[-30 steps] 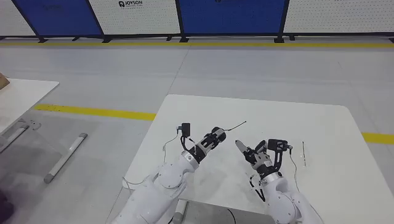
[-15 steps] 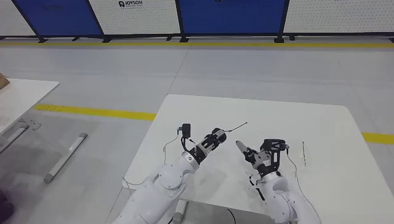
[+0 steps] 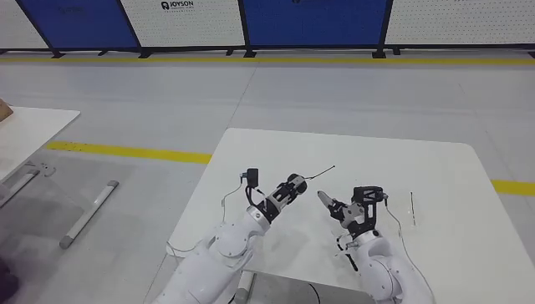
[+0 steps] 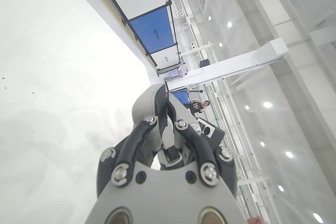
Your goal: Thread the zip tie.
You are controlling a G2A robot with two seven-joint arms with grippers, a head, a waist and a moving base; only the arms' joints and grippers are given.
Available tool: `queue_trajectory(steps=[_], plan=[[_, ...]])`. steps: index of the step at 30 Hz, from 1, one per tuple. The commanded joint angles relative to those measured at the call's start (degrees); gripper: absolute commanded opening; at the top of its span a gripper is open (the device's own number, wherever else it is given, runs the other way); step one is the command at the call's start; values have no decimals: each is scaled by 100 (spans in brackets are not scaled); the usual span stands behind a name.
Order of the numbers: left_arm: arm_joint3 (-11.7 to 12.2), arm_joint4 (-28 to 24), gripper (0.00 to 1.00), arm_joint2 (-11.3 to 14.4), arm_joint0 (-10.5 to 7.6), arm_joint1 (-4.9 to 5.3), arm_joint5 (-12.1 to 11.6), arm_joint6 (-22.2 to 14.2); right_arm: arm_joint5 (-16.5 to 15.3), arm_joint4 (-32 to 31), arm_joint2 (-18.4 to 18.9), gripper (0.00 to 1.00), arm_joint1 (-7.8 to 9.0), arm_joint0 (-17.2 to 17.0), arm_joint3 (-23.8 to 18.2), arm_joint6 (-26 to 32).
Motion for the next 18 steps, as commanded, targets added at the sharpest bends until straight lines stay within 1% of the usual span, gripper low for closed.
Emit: queue_trajectory(steps=[1, 2, 3, 4, 5, 7, 10, 11, 12, 13, 18], plan=[[-39, 23, 0, 1, 4, 0, 11, -17, -101, 140, 44, 100, 5, 41, 15, 64], [-59, 27, 0, -5, 7, 3, 12, -45, -124, 164, 59, 100, 8, 54, 20, 86], [-77, -15, 0, -5, 12, 4, 14, -104, -126, 175, 71, 78, 10, 63, 23, 91], [-91, -82, 0, -17, 13, 6, 27, -166, -121, 181, 78, 49, 11, 70, 28, 95], [-99, -118, 0, -42, 10, 11, 42, -222, -113, 179, 79, 45, 12, 79, 35, 104], [-111, -104, 0, -64, 16, 16, 46, -240, -89, 157, 73, 32, 12, 100, 54, 115], [-124, -95, 0, -75, 24, 19, 57, -260, -83, 126, 35, 33, 9, 139, 85, 156], [-127, -94, 0, -77, 26, 19, 60, -261, -78, 123, 19, 36, 7, 150, 91, 167], [-129, -92, 0, -79, 27, 19, 64, -262, -64, 116, -5, 36, 3, 169, 100, 190], [-128, -86, 0, -76, 26, 18, 71, -261, -61, 104, -28, 33, 0, 183, 102, 205], [-122, -43, 0, -30, 6, 10, 112, -278, -71, 84, -128, 35, -12, 242, 112, 283]])
